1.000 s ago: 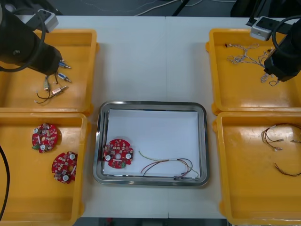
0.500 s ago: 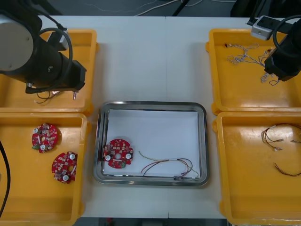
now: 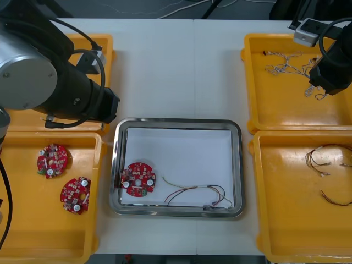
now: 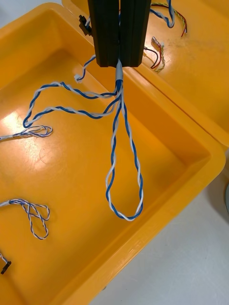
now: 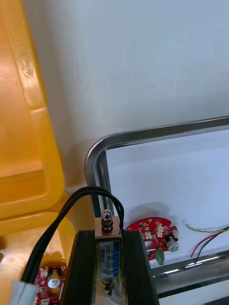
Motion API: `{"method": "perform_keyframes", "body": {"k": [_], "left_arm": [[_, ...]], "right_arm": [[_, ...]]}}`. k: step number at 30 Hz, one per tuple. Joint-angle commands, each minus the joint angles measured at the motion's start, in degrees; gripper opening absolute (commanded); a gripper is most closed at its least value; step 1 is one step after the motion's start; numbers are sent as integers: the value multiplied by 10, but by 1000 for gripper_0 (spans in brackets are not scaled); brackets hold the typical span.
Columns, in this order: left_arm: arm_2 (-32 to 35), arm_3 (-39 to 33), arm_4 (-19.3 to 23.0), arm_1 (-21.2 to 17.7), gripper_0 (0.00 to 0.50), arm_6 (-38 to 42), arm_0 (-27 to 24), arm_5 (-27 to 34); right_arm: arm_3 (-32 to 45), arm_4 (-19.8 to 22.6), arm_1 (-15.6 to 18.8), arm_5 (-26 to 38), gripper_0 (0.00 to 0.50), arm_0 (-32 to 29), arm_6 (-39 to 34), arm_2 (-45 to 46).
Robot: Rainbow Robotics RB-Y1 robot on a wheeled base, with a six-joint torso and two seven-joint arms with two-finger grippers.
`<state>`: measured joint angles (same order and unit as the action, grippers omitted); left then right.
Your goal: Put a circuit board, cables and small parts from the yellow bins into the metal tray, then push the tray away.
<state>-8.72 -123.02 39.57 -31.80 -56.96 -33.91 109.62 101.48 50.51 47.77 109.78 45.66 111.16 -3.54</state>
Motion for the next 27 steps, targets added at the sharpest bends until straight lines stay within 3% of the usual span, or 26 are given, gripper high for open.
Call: {"method": "perform_keyframes", "body": {"k": [1, 9, 19, 27], "left_arm": [[-36, -29, -7, -18, 0, 96, 6, 4], [-100, -22, -48, -18, 0, 116, 5, 4], [-155, 2, -50, -16, 0, 156, -14, 4], [-170, 58, -67, 20, 0, 165, -44, 4]], "right_arm": [[15, 1, 18, 2, 0, -1, 6, 20], [15, 1, 18, 2, 0, -1, 6, 20], [15, 1, 18, 2, 0, -1, 6, 20], [15, 1, 18, 2, 0, -1, 6, 20]]}}
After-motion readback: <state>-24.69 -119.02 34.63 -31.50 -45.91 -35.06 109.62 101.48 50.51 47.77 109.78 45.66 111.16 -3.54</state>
